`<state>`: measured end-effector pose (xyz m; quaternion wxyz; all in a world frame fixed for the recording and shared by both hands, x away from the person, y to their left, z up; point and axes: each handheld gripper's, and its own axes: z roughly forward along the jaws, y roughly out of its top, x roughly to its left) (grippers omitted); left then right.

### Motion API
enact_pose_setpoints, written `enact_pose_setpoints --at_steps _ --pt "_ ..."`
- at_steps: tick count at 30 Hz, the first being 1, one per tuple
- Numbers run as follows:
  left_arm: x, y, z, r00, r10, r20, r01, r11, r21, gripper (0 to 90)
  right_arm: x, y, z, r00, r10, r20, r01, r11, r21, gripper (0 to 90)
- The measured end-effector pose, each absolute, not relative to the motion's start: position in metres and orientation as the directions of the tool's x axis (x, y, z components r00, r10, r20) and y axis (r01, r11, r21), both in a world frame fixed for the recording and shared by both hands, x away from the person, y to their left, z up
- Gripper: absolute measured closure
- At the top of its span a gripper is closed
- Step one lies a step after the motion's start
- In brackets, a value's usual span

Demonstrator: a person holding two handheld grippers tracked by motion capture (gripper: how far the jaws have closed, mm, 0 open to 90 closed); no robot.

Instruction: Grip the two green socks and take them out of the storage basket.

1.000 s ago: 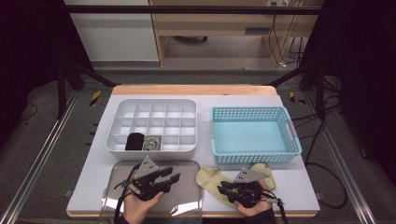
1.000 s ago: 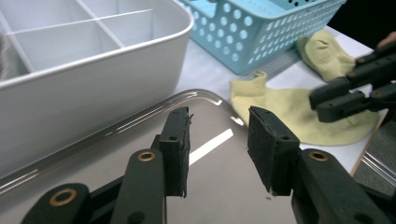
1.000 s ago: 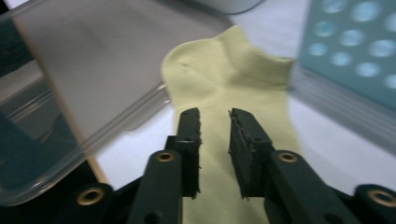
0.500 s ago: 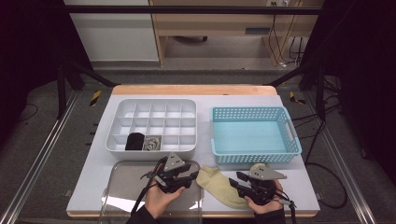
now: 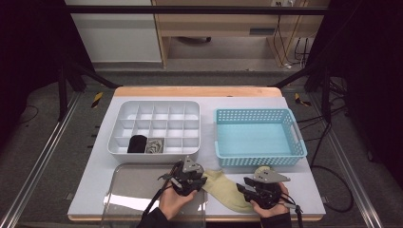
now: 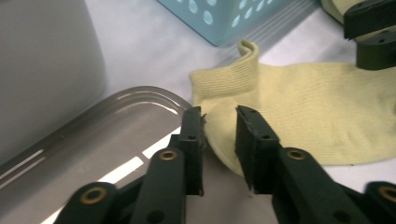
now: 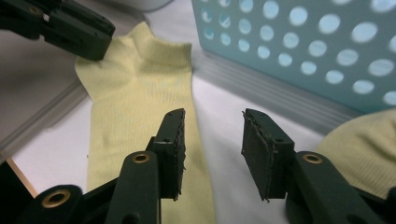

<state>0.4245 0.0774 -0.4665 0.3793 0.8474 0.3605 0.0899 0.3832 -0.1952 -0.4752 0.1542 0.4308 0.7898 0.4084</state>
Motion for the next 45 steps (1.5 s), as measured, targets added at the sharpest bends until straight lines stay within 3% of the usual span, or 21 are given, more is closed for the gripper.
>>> enact_pose_setpoints --at_steps 5,15,23,33,37,38,45 --pt "0.421 0.077 -0.467 0.72 0.683 -0.12 0.547 -0.454 0.703 87.2 0.381 -0.194 -0.479 -0.586 0.804 0.102 0.573 0.322 0.753 62.7" --pt "0.412 0.084 -0.463 0.73 0.666 -0.152 0.537 -0.422 0.731 89.3 0.38 -0.189 -0.481 -0.61 0.786 0.098 0.582 0.36 0.729 89.6" --pt "0.389 0.116 -0.456 0.726 0.665 -0.176 0.526 -0.372 0.765 89.3 0.388 -0.175 -0.472 -0.637 0.764 0.1 0.56 0.37 0.741 90.0" --pt "0.368 0.134 -0.471 0.697 0.696 -0.17 0.559 -0.379 0.738 88.6 0.407 -0.139 -0.473 -0.675 0.735 0.066 0.539 0.43 0.724 87.8" --pt "0.369 0.137 -0.465 0.693 0.703 -0.159 0.546 -0.368 0.753 78.3 0.404 -0.147 -0.468 -0.662 0.747 0.06 0.525 0.405 0.748 80.5" --pt "0.37 0.138 -0.462 0.69 0.706 -0.158 0.542 -0.361 0.759 71.8 0.401 -0.153 -0.463 -0.65 0.757 0.068 0.523 0.38 0.763 78.6" --pt "0.397 0.141 -0.459 0.664 0.733 -0.145 0.557 -0.356 0.75 64.6 0.386 -0.18 -0.459 -0.611 0.786 0.094 0.544 0.33 0.772 73.2"
